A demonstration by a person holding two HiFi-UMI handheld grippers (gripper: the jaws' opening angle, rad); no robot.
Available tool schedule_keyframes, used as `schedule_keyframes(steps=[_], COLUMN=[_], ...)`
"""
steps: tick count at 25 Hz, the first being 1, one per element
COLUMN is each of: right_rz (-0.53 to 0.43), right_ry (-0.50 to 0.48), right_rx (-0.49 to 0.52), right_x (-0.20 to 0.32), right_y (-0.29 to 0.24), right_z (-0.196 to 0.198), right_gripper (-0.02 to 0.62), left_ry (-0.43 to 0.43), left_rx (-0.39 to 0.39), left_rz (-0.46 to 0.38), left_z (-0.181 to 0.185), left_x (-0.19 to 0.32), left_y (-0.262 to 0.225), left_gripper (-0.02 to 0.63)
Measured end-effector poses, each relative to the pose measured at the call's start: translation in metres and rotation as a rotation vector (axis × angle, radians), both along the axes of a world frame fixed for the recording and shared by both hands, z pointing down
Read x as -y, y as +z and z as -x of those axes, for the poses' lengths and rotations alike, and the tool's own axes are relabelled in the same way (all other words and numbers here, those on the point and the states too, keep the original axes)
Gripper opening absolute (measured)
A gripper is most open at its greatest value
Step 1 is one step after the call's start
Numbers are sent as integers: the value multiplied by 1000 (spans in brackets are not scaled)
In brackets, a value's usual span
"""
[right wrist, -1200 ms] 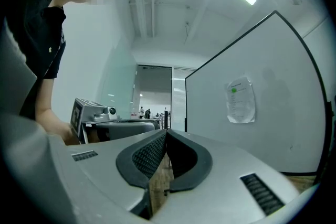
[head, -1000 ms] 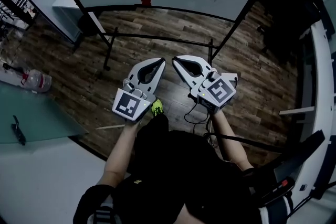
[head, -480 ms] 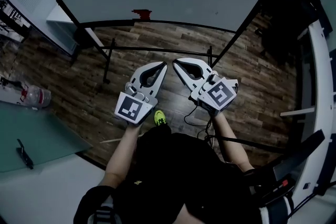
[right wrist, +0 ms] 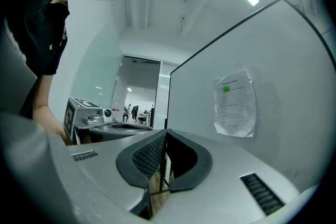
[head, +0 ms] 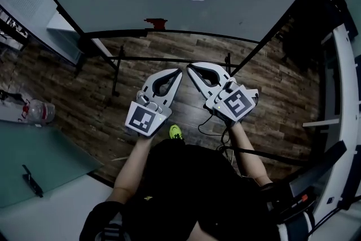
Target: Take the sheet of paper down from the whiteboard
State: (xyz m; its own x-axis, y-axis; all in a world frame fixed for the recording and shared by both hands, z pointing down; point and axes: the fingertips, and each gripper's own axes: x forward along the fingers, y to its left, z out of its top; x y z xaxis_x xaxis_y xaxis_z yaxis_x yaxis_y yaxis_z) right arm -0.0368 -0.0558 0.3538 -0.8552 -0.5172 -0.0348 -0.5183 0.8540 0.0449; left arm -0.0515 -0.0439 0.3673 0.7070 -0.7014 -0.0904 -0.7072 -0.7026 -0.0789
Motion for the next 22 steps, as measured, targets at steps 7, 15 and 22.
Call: schedule_keyframes(steps=[7, 15, 22], right_rz=[10, -7, -7], right_ry=[39, 47, 55], right_rx=[-9, -18, -7], right_x=[32, 54, 71], right_y=[-1, -9, -11], right_z=[14, 25, 26], right_gripper=[9, 9, 11], left_ry=[36, 41, 28], left_rx=[-5, -18, 8], left_rz=[14, -18, -55], left_z=[15, 25, 30], left_x=[30, 57, 74], left_y=[1, -10, -19], left_gripper=[14, 14, 14])
